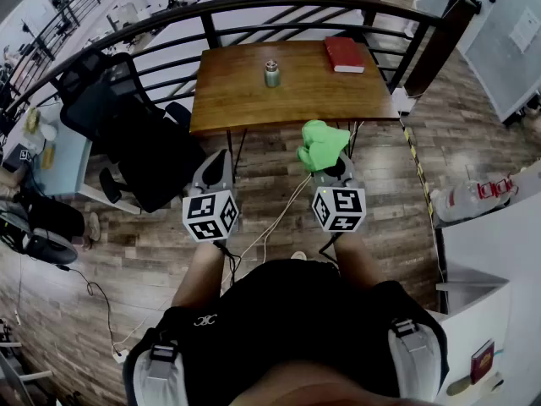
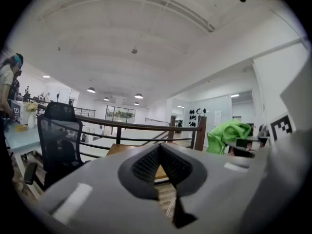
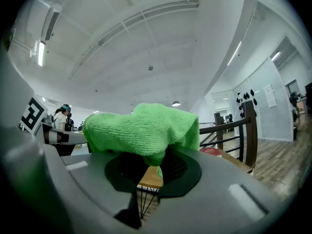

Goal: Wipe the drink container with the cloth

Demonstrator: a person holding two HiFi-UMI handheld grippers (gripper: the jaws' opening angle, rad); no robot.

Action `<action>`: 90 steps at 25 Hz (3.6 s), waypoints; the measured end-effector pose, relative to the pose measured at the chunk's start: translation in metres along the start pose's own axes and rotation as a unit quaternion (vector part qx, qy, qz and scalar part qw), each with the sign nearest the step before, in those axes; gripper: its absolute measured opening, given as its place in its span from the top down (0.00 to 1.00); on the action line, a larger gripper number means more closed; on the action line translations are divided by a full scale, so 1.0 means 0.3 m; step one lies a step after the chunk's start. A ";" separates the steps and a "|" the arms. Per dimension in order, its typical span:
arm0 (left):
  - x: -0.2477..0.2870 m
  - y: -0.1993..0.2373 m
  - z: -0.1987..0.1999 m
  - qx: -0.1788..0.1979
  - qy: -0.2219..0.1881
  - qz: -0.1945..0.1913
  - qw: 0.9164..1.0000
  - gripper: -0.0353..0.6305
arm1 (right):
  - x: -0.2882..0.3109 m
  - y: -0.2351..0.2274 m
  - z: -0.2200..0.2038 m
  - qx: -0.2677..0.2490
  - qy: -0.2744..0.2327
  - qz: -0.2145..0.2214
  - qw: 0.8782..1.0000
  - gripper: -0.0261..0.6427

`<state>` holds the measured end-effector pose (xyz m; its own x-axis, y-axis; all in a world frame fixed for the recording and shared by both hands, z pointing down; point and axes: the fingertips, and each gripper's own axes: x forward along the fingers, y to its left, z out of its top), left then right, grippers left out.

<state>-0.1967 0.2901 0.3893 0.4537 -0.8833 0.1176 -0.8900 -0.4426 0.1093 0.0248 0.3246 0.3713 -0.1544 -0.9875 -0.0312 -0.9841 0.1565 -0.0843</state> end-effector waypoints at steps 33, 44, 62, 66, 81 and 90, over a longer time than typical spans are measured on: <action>0.256 -0.146 -0.032 0.029 0.007 0.020 0.999 0.87 | 0.158 -0.258 -0.030 0.042 0.001 0.037 0.998 0.89; 0.487 -0.065 -0.057 0.016 0.017 0.006 1.000 0.87 | 0.373 -0.306 -0.093 0.036 0.021 0.033 0.999 0.89; 1.092 0.275 0.048 0.005 0.018 -0.018 1.000 0.87 | 1.046 -0.361 -0.093 0.013 0.031 0.016 0.999 0.89; 1.223 0.349 0.070 0.006 0.020 -0.029 0.999 0.87 | 1.180 -0.363 -0.084 0.005 0.033 0.011 0.999 0.89; 1.546 0.434 0.050 0.029 0.051 -0.091 0.994 0.87 | 1.474 -0.426 -0.136 -0.006 0.066 -0.026 0.997 0.89; 1.621 0.460 -0.009 0.009 0.074 -0.069 0.995 0.87 | 1.595 -0.474 -0.189 -0.005 0.081 0.013 0.997 0.89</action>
<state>-0.0988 -0.2001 0.4642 0.5713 -0.7827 0.2469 -0.8194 -0.5614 0.1161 0.0858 -0.1713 0.4249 -0.1905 -0.9733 0.1278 -0.9804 0.1820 -0.0758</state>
